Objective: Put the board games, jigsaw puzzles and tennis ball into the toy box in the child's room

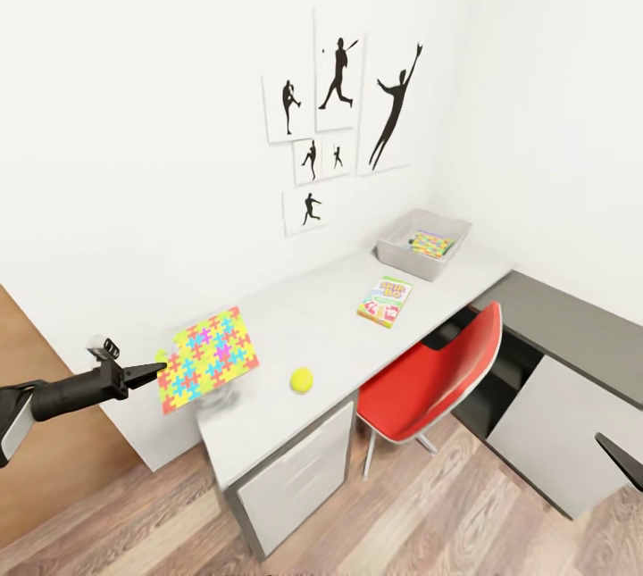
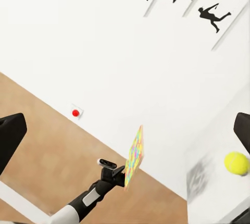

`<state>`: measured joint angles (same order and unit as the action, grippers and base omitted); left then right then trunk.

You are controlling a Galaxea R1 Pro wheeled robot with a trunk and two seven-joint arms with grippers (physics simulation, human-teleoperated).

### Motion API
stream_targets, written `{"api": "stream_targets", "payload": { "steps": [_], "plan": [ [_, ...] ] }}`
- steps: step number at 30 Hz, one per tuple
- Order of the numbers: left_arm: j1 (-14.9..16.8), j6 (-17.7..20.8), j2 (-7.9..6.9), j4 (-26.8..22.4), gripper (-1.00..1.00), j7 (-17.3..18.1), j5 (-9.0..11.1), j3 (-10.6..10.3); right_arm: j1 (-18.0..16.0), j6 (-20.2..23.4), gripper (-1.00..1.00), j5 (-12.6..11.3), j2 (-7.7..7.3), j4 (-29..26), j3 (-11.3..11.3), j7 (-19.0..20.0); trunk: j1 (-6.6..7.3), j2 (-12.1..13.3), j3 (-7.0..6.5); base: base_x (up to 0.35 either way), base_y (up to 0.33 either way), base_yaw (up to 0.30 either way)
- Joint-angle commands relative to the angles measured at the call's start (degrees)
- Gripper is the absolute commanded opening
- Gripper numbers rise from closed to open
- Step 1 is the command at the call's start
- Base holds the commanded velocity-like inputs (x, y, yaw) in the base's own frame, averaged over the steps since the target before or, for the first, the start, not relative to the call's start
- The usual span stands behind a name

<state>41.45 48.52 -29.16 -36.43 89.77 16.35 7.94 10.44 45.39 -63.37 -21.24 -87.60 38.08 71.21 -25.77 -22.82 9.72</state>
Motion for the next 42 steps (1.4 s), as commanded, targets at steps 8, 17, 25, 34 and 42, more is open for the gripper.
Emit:
{"api": "stream_targets", "payload": {
  "steps": [8, 17, 25, 34, 42],
  "plan": [
    [-0.06, 0.56, -0.01, 0.0, -1.0, 0.23, 0.0, -0.01, 0.02, 0.4, 1.0, -0.35, -0.03, -0.03, 0.0, -0.11, -0.01, -0.1, -0.56, -0.071, 0.0, -0.169],
    [-0.27, 0.52, -0.25, -0.03, -1.0, 0.23, 0.0, -0.03, 0.02, 0.39, 1.0, -0.35, -0.03, -0.03, 0.04, -0.11, -0.01, -0.1, -1.31, -0.004, 0.0, -0.168],
    [-0.71, 0.15, -0.49, 0.01, -1.0, 0.23, 0.0, 0.05, 0.02, 0.35, 1.0, -0.35, -0.03, -0.03, 0.02, -0.11, -0.01, -0.1, -1.98, 0.0, 0.0, -0.153],
    [-0.82, 0.06, -0.83, 0.01, -1.0, 0.23, 0.04, 0.06, 0.02, 0.31, 1.0, -0.35, -0.03, -0.03, -0.01, -0.11, -0.01, -0.1, -2.74, 0.0, 0.0, -0.146],
    [-1.14, 0.07, -0.94, 0.15, -1.0, 0.23, 0.09, 0.11, 0.02, 0.31, 1.0, -0.35, -0.03, -0.01, -0.06, -0.19, -0.01, -0.1, -3.43, 0.0, -0.016, -0.14]
  ]
}}
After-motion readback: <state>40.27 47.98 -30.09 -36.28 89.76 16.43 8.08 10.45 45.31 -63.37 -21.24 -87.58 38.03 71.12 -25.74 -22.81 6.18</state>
